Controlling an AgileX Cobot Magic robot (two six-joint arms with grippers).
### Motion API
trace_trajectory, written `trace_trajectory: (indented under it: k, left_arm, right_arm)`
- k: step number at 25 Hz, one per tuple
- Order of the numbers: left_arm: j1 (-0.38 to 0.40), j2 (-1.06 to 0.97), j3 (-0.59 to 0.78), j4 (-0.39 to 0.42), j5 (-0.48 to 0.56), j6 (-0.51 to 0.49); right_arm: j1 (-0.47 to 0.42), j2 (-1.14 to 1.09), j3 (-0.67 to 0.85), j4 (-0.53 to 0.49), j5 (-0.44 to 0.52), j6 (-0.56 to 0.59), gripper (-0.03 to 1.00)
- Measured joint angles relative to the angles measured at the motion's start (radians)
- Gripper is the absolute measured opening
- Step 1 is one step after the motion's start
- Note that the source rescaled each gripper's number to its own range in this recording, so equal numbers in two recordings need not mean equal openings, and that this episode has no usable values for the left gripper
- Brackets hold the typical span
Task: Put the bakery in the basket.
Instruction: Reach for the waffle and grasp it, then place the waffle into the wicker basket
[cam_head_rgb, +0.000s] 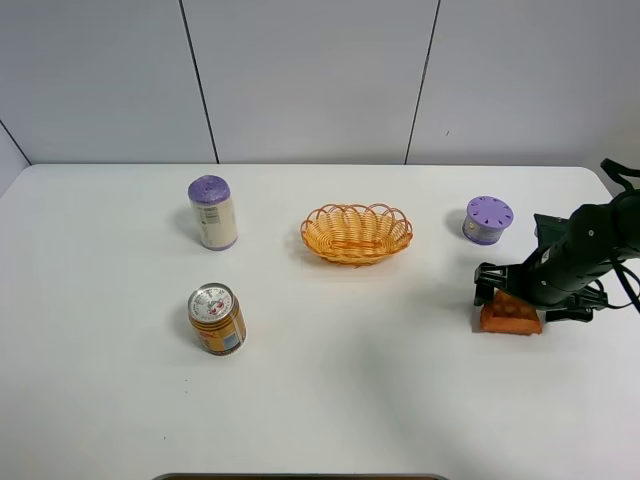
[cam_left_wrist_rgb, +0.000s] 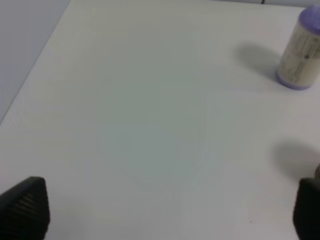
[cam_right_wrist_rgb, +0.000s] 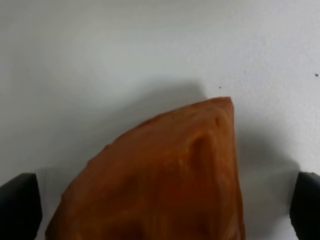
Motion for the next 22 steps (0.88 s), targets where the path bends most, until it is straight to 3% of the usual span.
trace_trajectory:
  k: [2,3,4,5,6,7,8,22]
  left_arm:
    - [0.0,0.0,0.0,0.0,0.0,0.0]
    - [0.0,0.0,0.0,0.0,0.0,0.0]
    - [0.0,0.0,0.0,0.0,0.0,0.0]
    - [0.0,0.0,0.0,0.0,0.0,0.0]
    - [0.0,0.0,0.0,0.0,0.0,0.0]
    - [0.0,0.0,0.0,0.0,0.0,0.0]
    - [0.0,0.0,0.0,0.0,0.0,0.0]
    - [0.0,0.0,0.0,0.0,0.0,0.0]
  right_arm:
    - [0.0,0.0,0.0,0.0,0.0,0.0,1.0]
    - [0.0,0.0,0.0,0.0,0.0,0.0,0.95]
    - [0.0,0.0,0.0,0.0,0.0,0.001,0.82]
    - [0.0,0.0,0.0,0.0,0.0,0.004,0.62]
    - [0.0,0.0,0.0,0.0,0.0,0.008,0.4]
    - [0.0,0.0,0.0,0.0,0.0,0.008,0.09]
    - [0.0,0.0,0.0,0.0,0.0,0.009,0.0]
    - [0.0,0.0,0.0,0.0,0.005,0.008,0.02]
